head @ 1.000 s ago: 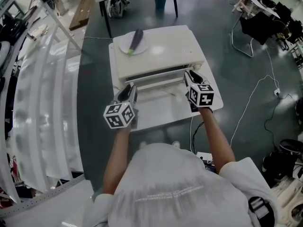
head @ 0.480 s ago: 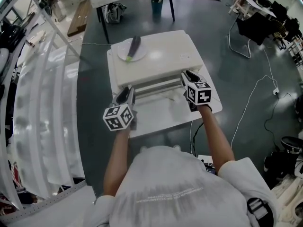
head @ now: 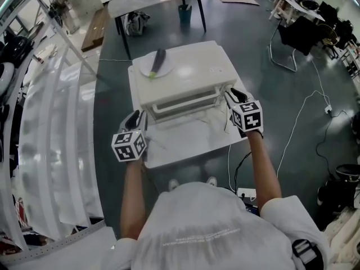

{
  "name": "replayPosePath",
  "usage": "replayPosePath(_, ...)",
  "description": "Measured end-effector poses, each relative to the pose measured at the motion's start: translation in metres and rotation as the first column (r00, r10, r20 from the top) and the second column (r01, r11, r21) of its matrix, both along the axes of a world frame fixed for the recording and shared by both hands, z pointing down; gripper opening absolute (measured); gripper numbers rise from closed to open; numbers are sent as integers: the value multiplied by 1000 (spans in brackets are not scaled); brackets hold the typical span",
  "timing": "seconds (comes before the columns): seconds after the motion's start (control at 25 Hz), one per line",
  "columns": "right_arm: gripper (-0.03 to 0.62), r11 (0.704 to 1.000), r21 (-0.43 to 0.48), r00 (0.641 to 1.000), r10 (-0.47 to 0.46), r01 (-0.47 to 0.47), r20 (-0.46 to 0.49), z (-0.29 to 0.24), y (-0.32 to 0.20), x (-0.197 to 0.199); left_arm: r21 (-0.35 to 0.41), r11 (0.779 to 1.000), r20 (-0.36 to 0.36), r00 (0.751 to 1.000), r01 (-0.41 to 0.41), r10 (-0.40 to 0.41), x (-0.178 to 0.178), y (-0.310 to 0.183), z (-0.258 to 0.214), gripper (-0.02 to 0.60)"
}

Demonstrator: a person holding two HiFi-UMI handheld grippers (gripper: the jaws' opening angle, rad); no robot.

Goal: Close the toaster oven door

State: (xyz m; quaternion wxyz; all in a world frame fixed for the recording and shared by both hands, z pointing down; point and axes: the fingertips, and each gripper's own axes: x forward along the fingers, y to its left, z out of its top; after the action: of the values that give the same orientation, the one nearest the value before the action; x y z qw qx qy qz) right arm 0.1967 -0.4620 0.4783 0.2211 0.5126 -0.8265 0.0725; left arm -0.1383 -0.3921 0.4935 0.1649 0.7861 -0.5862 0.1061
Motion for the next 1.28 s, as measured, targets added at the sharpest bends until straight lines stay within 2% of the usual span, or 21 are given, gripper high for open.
replayPosePath(0.16, 96, 999, 37, 1000, 22, -22, -17, -26, 18, 15, 69, 996, 94, 994, -61, 55, -3, 8, -32, 93)
replayPosePath(0.32, 49, 994, 110, 1000, 19, -18, -12, -63, 33, 17, 159, 976, 191, 974, -151, 119, 12, 12, -73, 63)
replayPosePath(0.48, 30, 981, 191, 1000, -18, 20, -13, -103, 49, 6, 241, 950, 222, 964, -200, 147, 31, 17, -115, 25)
replayPosePath(0.92, 20, 930, 336, 989, -137, 147, -54, -190, 79, -34, 383, 868, 325, 926, -315, 192, 80, 35, -201, 19)
replayPosePath(1.12, 20, 912, 374, 986, -148, 167, -78, -206, 87, -41, 401, 846, 367, 908, -351, 202, 90, 42, -216, 20)
replayPosePath(1.28, 17, 912, 370, 984, -155, 177, -89, -204, 88, -43, 405, 841, 372, 905, -360, 208, 95, 43, -219, 20)
